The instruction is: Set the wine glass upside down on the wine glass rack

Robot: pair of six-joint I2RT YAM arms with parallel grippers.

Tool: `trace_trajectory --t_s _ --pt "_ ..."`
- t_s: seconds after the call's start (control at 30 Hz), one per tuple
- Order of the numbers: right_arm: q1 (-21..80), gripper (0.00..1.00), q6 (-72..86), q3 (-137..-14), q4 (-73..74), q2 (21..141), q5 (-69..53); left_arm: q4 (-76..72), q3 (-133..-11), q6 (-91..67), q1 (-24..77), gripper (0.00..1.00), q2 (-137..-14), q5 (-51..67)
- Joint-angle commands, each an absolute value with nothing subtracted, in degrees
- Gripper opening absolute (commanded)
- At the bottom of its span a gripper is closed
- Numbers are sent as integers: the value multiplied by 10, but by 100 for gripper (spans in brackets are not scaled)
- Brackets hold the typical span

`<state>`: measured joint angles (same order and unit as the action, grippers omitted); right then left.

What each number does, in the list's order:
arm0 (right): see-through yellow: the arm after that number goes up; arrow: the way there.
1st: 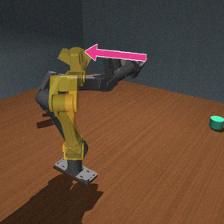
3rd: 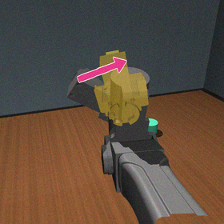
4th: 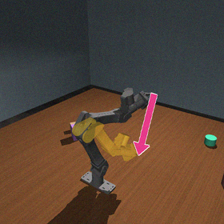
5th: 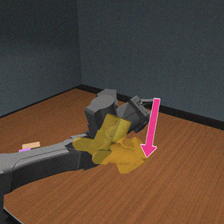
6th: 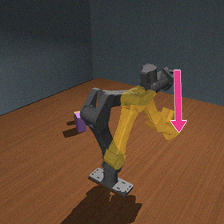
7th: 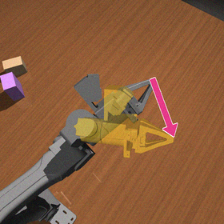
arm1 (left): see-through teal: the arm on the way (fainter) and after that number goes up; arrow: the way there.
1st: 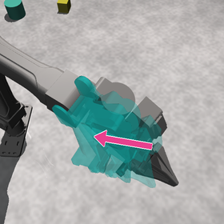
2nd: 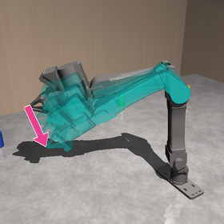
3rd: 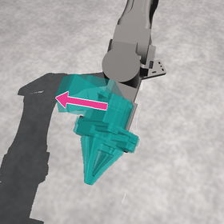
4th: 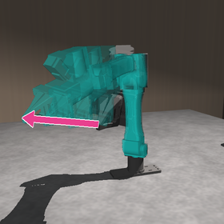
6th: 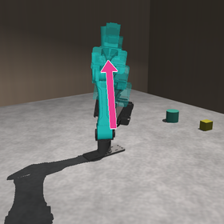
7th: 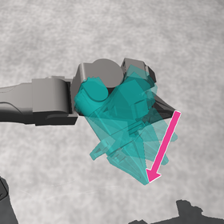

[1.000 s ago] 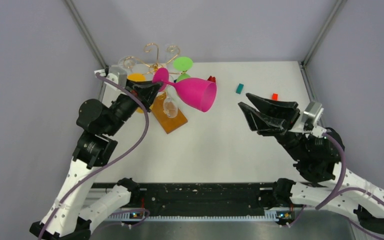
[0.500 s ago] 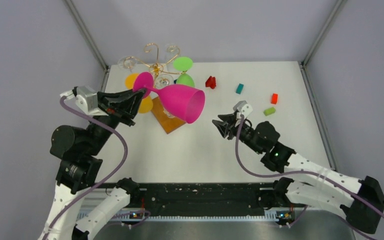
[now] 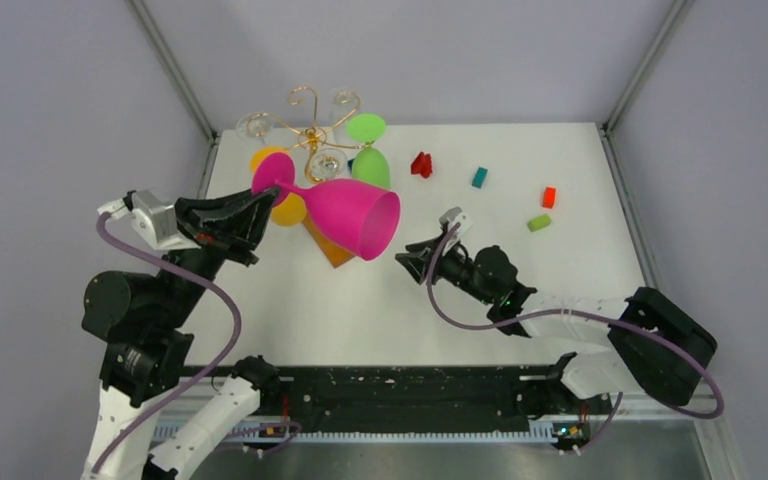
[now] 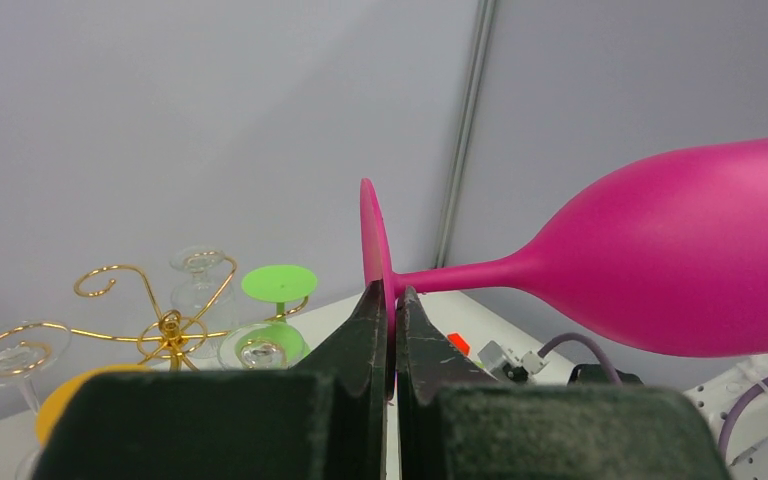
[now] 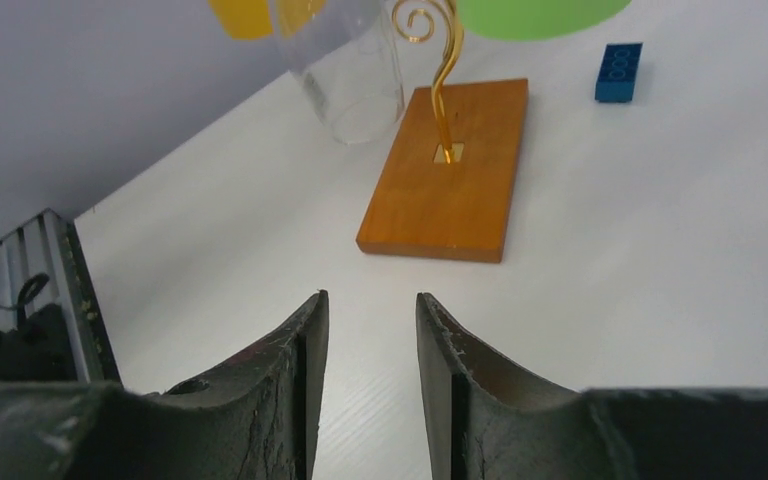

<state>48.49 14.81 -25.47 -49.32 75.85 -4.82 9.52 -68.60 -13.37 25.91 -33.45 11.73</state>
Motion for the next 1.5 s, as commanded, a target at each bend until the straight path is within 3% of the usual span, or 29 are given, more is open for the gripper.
trace_trajectory --t_s 0.0,0.33,1.03,1.47 --pt "483 38 194 -316 -506 709 13 74 -706 -132 257 0 -315 118" --pt "483 37 358 -418 -352 613 143 33 -681 -162 257 0 -302 124" --pt "480 36 605 -486 -470 745 169 39 -676 -157 257 0 -288 113" --pt "462 30 759 -552 -430 820 185 38 -673 -156 257 0 -263 90"
